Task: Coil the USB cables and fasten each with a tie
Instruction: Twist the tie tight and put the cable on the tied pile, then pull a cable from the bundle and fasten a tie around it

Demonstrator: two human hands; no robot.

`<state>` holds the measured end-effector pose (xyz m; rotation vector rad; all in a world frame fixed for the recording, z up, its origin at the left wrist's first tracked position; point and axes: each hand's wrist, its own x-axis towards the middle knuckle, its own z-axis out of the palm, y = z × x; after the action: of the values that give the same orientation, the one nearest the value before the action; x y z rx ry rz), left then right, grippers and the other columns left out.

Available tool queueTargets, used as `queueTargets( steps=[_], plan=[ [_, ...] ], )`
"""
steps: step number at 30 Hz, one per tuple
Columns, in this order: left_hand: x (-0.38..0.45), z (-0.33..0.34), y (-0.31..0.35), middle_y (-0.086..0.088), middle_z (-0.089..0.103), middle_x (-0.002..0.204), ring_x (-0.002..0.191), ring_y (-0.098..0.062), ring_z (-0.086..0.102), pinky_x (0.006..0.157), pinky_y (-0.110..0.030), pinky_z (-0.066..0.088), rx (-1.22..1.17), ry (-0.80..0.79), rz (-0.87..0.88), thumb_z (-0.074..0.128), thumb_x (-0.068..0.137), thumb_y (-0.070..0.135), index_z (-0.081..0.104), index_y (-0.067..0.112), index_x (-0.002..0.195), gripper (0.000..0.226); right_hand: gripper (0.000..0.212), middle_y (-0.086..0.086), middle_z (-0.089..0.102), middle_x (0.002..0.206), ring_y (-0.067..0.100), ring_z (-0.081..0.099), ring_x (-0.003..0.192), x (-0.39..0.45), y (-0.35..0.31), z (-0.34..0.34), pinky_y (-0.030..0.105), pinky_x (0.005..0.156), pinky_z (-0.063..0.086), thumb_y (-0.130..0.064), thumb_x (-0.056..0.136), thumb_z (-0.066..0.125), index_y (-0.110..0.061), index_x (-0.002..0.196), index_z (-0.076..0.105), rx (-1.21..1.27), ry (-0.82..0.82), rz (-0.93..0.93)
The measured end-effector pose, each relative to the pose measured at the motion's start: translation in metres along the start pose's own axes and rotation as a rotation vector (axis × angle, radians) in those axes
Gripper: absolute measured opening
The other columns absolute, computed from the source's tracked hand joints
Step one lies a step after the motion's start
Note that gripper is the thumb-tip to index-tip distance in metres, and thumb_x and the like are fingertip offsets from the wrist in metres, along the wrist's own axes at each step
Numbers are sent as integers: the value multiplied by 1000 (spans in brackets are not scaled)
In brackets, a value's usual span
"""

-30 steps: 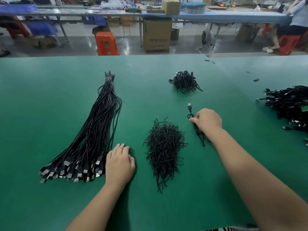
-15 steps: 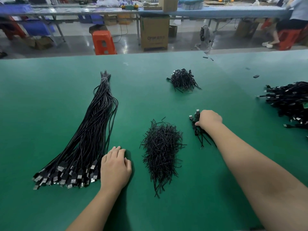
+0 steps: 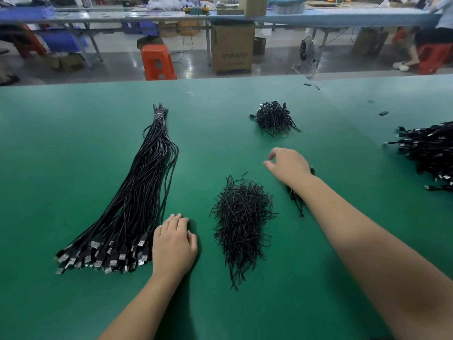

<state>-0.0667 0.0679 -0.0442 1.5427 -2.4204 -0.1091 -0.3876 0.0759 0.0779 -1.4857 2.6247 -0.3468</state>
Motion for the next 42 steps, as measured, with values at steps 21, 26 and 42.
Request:
queueTargets(
  steps=[21,26,42],
  plan=[
    [-6,-9,-5,-17,65,122,118,-36,58,102,-46,44,-311,93,21,68,78,-3,67,0,112,34,29,10,68,117,32,63,109,-143,-161,108,37,84,48,-12,99,44,-16,127,54,98,-275,-208],
    [11,-30,-7,-6,68,117,110,-22,62,97,-29,44,-726,90,-290,48,92,-7,65,9,116,33,27,11,69,110,33,65,104,-153,-159,117,35,73,43,-6,94,53,-15,119,53,73,-275,-230],
    [52,-28,-104,-9,13,165,153,-26,3,121,-50,12,132,-268,-58,39,84,81,21,37,155,86,33,4,62,116,26,59,108,-155,-168,126,37,75,46,-36,105,45,-21,135,47,53,-120,-288]
  ],
)
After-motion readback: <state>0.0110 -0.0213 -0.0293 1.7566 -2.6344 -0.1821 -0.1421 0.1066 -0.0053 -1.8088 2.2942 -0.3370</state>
